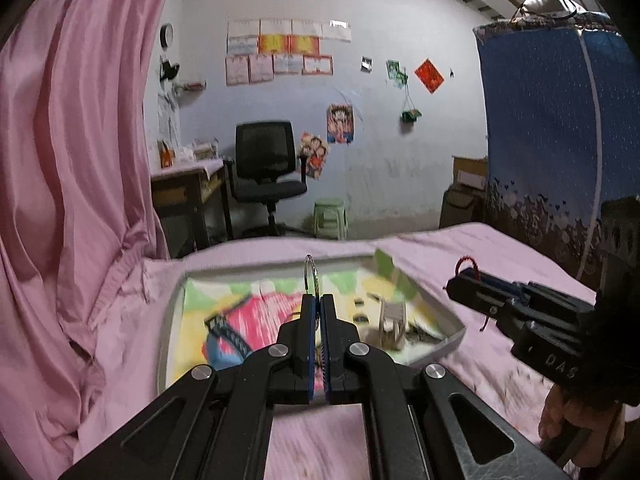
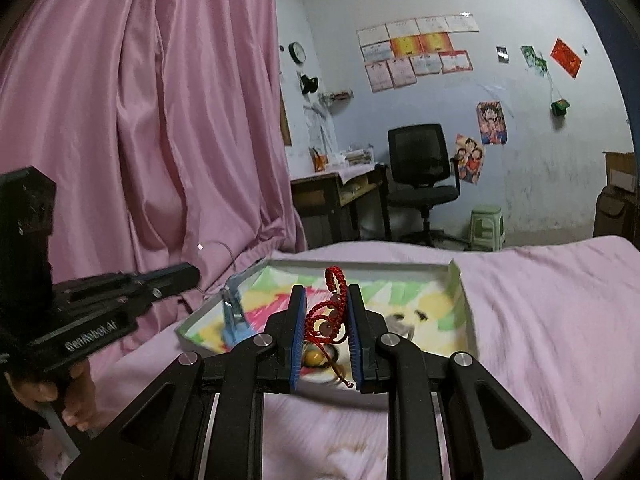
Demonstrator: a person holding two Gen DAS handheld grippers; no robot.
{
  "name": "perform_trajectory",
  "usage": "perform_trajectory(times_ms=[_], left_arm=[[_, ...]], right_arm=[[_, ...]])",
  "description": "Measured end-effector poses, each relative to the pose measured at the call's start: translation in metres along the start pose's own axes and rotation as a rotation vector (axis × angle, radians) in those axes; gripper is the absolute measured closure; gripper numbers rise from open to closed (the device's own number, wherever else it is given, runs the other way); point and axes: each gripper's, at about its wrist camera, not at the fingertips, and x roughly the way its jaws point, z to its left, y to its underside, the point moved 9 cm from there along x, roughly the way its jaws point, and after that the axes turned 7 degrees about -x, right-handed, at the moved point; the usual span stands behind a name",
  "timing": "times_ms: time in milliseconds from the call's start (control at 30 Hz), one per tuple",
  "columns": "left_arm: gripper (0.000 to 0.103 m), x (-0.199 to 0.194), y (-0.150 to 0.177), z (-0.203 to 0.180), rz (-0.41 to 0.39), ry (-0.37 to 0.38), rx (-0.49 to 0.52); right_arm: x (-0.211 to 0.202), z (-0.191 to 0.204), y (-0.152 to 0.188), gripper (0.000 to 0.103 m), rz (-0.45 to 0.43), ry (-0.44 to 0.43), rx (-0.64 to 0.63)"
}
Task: Organize jewelry
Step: 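Carry the red bracelet over the tray with the right tool while the left tool carries the bangle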
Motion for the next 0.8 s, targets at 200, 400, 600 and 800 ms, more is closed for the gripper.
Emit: perform_trajectory(times_ms=[200,400,600,800], left_arm=[[0.100,0.013,-0.022,-0.002,-0.075,-0.015,-0.004],[0.100,0.039,-0.026,-0.004,-0.108,-0.025,-0.013],[0.100,0.073,-0.009,-0.002,-0.065,-0.039,-0.038],[0.100,0.096,0.012,0.004,0.009,-0.042,-0.061]], right_arm=[[0.019,-0.012,-0.005,0.086,-0.026,0.036,-0.026],[0.035,-0.015,-0.008,0.086,-0.055,0.059,-0.067],[0.049,-0.019,-0.003,0.086,-0.058,0.057,-0.080],[0.058,-0.031,0.004,0.086,-0.037,0.049,-0.036]])
